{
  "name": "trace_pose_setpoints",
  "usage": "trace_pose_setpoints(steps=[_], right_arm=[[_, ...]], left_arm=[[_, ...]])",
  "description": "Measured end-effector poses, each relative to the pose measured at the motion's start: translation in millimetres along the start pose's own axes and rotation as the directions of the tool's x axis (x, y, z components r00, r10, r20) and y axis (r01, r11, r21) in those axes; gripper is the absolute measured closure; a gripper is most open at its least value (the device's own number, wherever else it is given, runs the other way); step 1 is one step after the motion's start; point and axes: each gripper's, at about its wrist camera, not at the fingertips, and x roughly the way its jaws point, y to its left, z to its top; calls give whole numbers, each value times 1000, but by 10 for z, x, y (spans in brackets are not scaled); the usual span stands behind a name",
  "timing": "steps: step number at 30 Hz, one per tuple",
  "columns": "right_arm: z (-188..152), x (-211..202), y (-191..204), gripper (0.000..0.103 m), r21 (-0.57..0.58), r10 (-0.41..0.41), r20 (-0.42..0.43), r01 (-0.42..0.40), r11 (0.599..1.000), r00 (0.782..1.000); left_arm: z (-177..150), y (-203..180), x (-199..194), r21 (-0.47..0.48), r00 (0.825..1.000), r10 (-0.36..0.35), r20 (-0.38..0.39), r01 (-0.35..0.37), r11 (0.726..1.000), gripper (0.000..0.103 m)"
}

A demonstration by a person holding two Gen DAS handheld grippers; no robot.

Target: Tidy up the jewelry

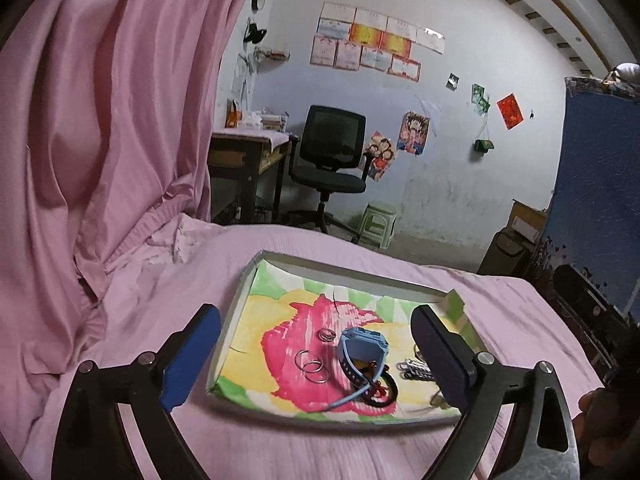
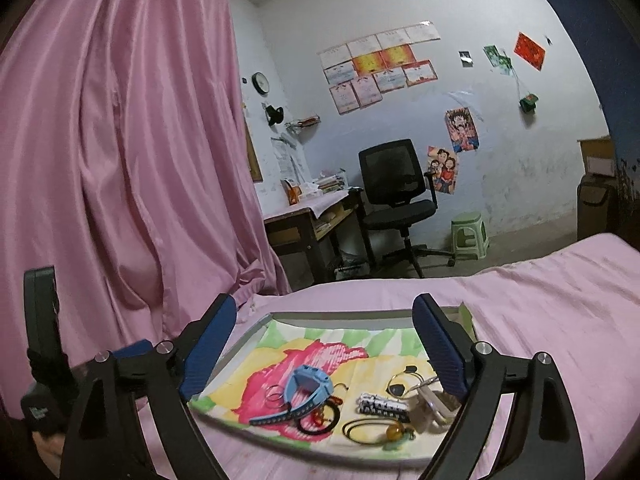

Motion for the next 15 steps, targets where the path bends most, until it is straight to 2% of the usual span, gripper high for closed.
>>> trace_pose_setpoints(steps=[15], right_arm=[[-166,-807,267,11,-42,-10,14,10,999,1000]], left_arm=[[-175,111,-915,27,998,5,59,-6,1000,4]])
